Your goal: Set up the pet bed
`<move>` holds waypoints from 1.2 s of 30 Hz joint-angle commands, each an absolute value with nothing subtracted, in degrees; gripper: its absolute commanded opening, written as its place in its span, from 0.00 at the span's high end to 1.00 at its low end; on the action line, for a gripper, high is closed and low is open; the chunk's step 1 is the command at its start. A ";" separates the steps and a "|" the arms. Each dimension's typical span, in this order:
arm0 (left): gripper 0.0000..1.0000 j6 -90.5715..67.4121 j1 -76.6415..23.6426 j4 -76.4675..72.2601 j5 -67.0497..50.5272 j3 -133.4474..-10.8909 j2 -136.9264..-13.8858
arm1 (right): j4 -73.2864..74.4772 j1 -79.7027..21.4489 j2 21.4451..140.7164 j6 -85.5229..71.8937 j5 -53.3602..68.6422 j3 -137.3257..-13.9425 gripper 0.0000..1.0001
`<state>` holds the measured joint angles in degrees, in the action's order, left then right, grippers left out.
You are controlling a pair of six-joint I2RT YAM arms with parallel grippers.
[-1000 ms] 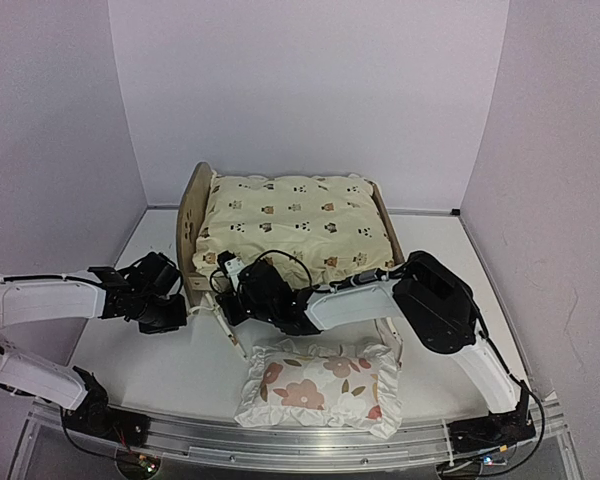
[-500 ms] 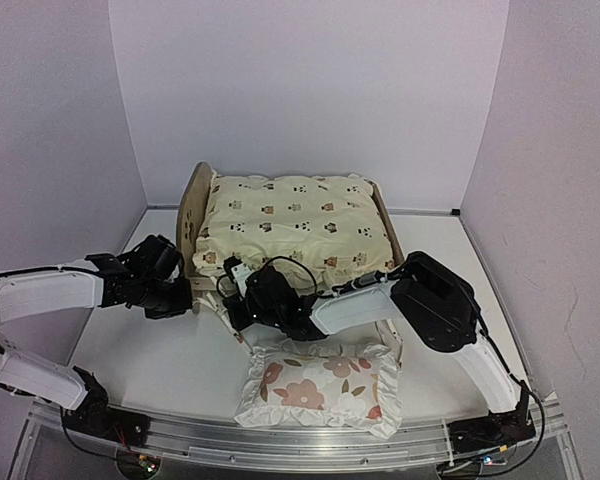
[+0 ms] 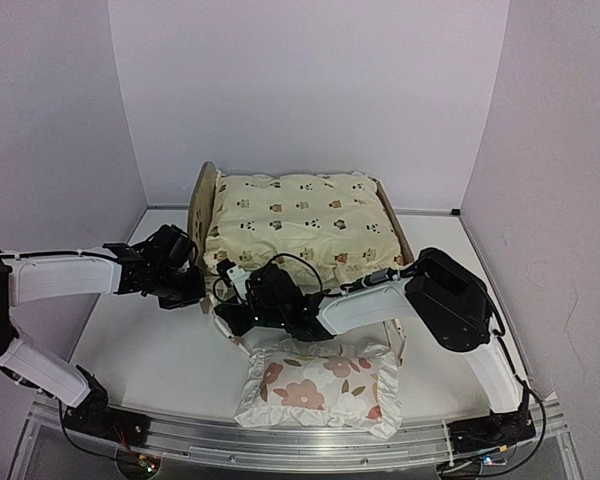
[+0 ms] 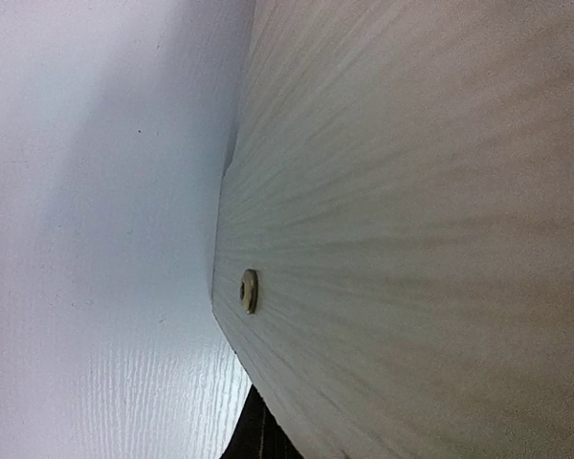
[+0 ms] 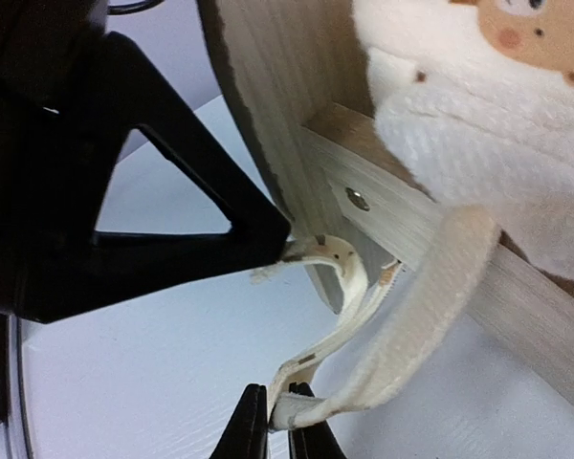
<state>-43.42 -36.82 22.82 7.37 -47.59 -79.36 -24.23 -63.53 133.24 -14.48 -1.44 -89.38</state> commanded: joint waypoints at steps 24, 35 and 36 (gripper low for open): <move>1.00 -49.53 -45.37 14.84 3.61 -45.32 -76.31 | -25.73 -64.08 125.22 -10.41 -0.44 -83.29 0.84; 1.00 -53.05 -47.26 20.96 9.46 -46.39 -74.27 | -25.74 -64.09 123.19 -9.14 -3.03 -80.56 0.83; 1.00 -53.38 -47.42 21.45 10.24 -45.86 -73.27 | -25.75 -64.10 122.98 -9.14 -2.87 -80.52 0.83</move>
